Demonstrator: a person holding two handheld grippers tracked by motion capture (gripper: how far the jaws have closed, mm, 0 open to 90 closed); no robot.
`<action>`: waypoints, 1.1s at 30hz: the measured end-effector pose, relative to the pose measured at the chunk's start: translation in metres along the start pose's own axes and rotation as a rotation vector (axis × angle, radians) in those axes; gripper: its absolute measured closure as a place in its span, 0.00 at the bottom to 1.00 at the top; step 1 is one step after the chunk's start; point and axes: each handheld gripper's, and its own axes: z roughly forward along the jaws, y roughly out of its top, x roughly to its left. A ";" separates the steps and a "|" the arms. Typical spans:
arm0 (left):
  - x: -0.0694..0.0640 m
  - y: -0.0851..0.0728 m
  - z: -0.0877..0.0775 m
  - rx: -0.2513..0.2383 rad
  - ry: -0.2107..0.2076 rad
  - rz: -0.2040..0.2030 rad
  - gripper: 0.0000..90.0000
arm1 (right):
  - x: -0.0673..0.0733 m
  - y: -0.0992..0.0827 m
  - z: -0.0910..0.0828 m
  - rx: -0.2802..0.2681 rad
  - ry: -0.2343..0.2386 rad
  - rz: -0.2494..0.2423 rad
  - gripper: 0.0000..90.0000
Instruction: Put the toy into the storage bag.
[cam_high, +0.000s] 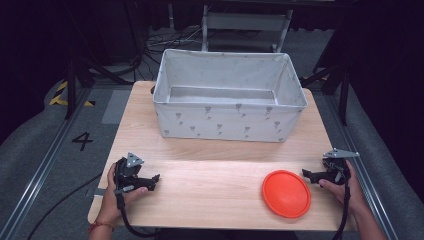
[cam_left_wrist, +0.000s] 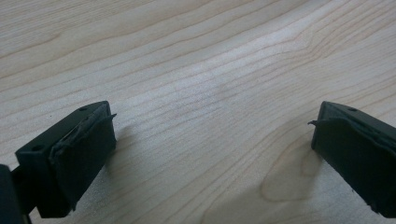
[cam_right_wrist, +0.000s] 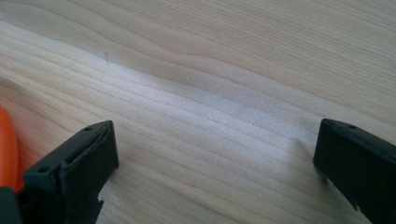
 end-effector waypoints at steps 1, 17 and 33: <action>0.001 0.001 0.001 0.001 -0.007 0.002 0.00 | 0.000 0.001 0.000 0.007 0.004 0.000 0.01; 0.001 0.003 0.003 -0.003 -0.010 0.010 0.01 | 0.016 0.021 -0.034 -0.079 0.143 -0.047 0.23; 0.001 0.003 0.003 -0.005 -0.013 0.011 0.01 | 0.068 0.027 -0.039 -0.009 0.348 -0.263 0.21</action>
